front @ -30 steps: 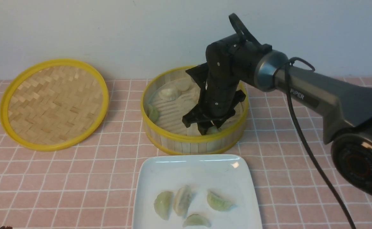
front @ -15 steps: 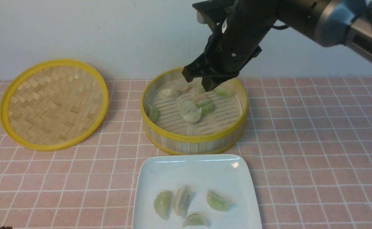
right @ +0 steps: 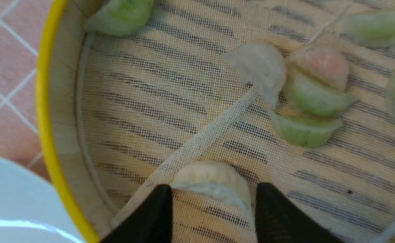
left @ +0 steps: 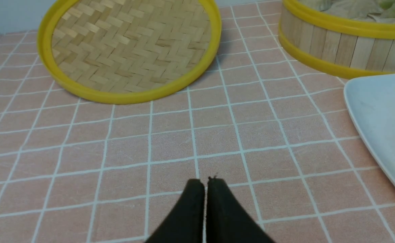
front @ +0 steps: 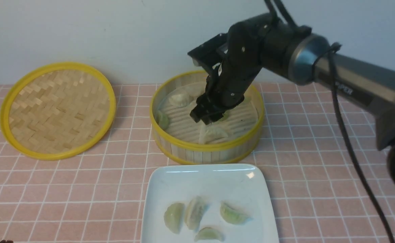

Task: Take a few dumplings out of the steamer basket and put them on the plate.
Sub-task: Use the right arm to grab a dumpling from inside the steamer

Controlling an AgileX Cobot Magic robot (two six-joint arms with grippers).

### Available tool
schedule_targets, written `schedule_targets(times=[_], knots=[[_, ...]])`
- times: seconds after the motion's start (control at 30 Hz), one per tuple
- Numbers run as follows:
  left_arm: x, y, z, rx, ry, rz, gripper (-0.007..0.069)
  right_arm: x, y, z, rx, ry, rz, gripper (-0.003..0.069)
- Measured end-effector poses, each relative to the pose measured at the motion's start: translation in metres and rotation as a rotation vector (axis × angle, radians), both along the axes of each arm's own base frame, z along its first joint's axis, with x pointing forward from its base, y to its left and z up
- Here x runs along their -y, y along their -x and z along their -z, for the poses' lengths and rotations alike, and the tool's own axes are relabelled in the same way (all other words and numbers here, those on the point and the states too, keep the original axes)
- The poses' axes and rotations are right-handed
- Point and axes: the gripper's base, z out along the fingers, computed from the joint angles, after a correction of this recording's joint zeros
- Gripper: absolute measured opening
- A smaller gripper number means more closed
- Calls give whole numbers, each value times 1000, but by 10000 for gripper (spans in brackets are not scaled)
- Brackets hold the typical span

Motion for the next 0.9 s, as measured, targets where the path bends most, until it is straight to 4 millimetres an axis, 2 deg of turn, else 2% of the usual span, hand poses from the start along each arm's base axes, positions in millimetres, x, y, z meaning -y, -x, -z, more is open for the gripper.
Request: schedule_targets(times=[0.03,0.13,0.23,0.33,0.5,0.67,0.73,0.9], knots=[[0,0,0,0,0,0,-6,-2,-3,13,-6,9,-7,421],[0,0,0,0,0,0,-6,-5,-8,35,-27,23,-10,509],[0,0,0,0,0,0,-6,-6,-9,47,-43,37,-13,539],[0,0,0,0,0,0,-6,-7,-11,54,-47,41,-16,538],[0,0,0,0,0,0,-6,-7,-11,58,-57,44,-4,412],[0,0,0,0,0,0,-6,-6,-11,49,-80,50,13,409],[0,0,0,0,0,0,-6,-7,-12,37,-80,44,23,409],[0,0,0,0,0,0,-6,-9,-12,-9,-55,1,40,409]])
